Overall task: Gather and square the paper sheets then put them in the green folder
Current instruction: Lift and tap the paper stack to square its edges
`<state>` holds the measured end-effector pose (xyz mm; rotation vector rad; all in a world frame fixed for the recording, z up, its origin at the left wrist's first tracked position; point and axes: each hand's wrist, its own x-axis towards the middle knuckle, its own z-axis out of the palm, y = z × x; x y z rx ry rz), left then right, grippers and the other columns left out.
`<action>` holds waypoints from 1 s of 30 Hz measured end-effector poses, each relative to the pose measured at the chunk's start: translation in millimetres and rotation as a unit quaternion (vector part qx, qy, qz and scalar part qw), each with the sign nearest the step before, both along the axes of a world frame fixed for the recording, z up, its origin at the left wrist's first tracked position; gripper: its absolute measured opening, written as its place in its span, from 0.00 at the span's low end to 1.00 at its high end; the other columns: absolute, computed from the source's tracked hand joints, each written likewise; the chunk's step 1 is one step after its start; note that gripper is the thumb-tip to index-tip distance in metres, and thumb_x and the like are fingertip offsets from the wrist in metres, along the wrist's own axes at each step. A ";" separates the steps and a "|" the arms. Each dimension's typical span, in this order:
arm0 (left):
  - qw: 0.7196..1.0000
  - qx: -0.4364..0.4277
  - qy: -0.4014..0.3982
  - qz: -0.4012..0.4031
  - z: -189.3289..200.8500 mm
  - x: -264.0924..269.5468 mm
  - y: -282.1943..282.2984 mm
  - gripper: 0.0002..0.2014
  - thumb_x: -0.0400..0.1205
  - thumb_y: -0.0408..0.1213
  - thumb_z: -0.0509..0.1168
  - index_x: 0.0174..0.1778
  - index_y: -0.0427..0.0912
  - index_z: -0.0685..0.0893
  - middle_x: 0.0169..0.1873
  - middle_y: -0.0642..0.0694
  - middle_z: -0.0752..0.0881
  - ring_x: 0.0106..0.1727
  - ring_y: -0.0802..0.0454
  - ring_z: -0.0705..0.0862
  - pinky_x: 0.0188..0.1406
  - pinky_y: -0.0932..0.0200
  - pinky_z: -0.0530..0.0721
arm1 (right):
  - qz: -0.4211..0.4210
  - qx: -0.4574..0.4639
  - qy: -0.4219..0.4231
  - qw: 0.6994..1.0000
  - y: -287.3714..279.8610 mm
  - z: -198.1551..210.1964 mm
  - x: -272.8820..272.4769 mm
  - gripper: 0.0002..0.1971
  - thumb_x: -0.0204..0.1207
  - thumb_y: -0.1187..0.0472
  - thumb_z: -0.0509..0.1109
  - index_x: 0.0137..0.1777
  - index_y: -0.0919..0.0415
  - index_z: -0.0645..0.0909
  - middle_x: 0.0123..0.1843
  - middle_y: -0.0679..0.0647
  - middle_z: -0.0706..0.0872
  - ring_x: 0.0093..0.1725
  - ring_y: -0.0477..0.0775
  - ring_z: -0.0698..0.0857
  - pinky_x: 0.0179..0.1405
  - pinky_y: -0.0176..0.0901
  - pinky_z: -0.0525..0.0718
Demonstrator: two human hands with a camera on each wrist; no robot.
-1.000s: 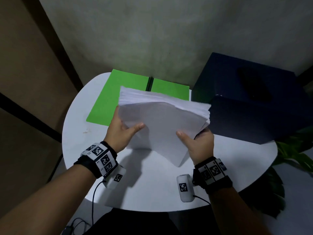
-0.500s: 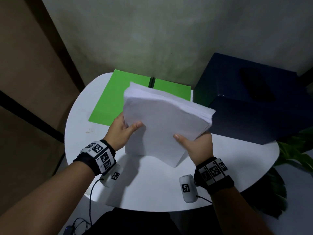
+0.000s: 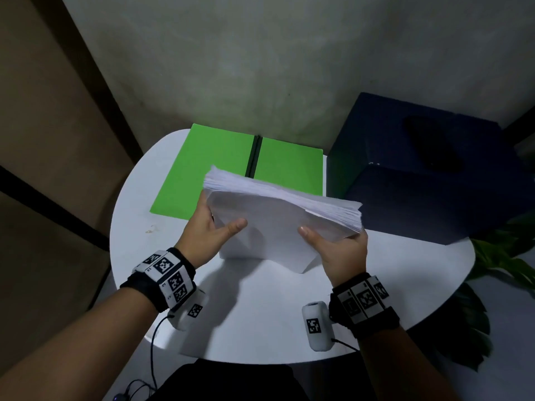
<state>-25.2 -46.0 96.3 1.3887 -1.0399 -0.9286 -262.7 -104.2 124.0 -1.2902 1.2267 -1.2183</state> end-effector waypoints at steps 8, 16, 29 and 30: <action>0.992 -0.080 0.068 0.065 36.7 -12.2 -16.0 0.50 0.67 0.66 0.75 0.75 0.36 0.68 0.64 0.48 0.84 0.70 0.48 0.81 0.77 0.37 0.71 | 0.031 -0.199 -0.012 0.979 -2.3 27.1 8.8 0.34 0.65 0.68 0.83 0.70 0.52 0.73 0.57 0.61 0.86 0.61 0.64 0.84 0.68 0.64 0.78; 0.996 -0.055 0.046 0.054 25.4 -4.6 -24.4 0.45 0.68 0.59 0.78 0.76 0.41 0.70 0.69 0.44 0.83 0.74 0.47 0.79 0.77 0.35 0.71 | 0.052 -0.170 -0.047 0.983 -3.3 20.8 3.2 0.21 0.74 0.61 0.75 0.66 0.52 0.76 0.55 0.52 0.87 0.55 0.52 0.86 0.61 0.45 0.82; 0.991 -0.089 0.023 0.095 28.4 -10.3 -35.8 0.19 0.73 0.62 0.68 0.51 0.53 0.81 0.42 0.62 0.90 0.44 0.66 0.86 0.44 0.68 0.84 | -0.002 0.003 -0.031 1.000 -23.4 4.2 4.3 0.15 0.63 0.71 0.83 0.46 0.55 0.87 0.38 0.41 0.92 0.42 0.39 0.90 0.51 0.44 0.87; 0.990 -0.097 0.024 0.095 32.0 -10.2 -34.7 0.18 0.73 0.60 0.68 0.51 0.52 0.81 0.42 0.64 0.90 0.43 0.68 0.86 0.43 0.69 0.83 | 0.001 -0.003 -0.025 1.000 -25.3 5.7 3.9 0.15 0.63 0.70 0.83 0.43 0.52 0.86 0.36 0.38 0.92 0.40 0.37 0.90 0.49 0.41 0.87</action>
